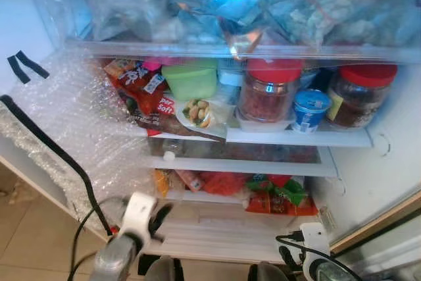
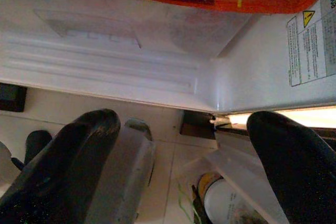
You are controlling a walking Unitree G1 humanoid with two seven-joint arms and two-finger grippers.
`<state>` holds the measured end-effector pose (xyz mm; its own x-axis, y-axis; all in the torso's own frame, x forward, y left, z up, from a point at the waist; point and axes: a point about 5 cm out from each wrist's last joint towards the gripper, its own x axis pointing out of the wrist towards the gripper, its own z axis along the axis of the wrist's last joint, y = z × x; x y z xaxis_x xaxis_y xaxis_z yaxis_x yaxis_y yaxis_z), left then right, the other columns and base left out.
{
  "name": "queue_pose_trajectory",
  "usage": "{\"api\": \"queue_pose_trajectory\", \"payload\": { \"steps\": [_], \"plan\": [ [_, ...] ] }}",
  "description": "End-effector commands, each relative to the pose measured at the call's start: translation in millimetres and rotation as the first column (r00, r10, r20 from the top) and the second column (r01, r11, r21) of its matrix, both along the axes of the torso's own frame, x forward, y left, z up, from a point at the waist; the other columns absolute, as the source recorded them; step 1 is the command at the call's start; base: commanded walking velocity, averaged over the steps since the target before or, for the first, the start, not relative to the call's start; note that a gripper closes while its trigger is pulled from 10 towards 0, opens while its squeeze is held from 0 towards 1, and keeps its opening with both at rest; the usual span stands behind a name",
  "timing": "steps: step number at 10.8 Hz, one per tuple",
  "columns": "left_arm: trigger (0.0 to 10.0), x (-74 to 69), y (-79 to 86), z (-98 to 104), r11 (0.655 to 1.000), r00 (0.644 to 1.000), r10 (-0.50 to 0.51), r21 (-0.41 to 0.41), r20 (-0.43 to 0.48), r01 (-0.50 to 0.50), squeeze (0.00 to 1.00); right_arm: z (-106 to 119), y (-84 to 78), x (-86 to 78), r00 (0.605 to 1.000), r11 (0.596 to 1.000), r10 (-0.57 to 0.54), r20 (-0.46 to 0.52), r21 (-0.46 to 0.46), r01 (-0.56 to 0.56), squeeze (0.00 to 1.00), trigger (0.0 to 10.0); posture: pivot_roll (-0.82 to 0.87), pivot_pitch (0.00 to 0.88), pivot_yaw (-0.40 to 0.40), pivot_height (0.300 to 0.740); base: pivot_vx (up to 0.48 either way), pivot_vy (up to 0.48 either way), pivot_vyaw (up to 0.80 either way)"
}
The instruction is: Restocking fridge
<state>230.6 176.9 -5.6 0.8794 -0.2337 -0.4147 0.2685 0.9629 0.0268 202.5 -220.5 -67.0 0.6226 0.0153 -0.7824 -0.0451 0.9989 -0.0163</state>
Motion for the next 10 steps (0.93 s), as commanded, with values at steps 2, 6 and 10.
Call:
{"api": "queue_pose_trajectory", "payload": {
  "steps": [2,6,10],
  "plan": [
    [10.0,-23.1,10.7,-27.7,0.998,0.987,0.060,0.033,-0.148,-0.056,0.00,-2.5,-2.1,-5.0,1.000,1.000,-0.020,-0.015,-0.002,0.020,0.00,10.0,-0.01,0.056,0.011,0.655,0.000,0.000,0.00],
    [10.0,-48.5,51.6,-52.2,0.906,0.877,0.424,0.121,-0.225,-0.406,0.00,-2.7,-2.0,-5.5,1.000,1.000,-0.020,-0.016,-0.003,0.020,0.00,10.0,-0.01,0.047,0.010,0.655,0.000,0.000,0.00],
    [10.0,-70.8,56.2,-67.3,0.891,0.846,0.452,0.176,-0.283,-0.418,0.00,-3.3,-2.2,-6.7,1.000,1.000,-0.020,-0.019,-0.003,0.020,0.00,10.0,-0.01,0.040,0.011,0.655,0.000,0.378,0.00]
  ]
}}
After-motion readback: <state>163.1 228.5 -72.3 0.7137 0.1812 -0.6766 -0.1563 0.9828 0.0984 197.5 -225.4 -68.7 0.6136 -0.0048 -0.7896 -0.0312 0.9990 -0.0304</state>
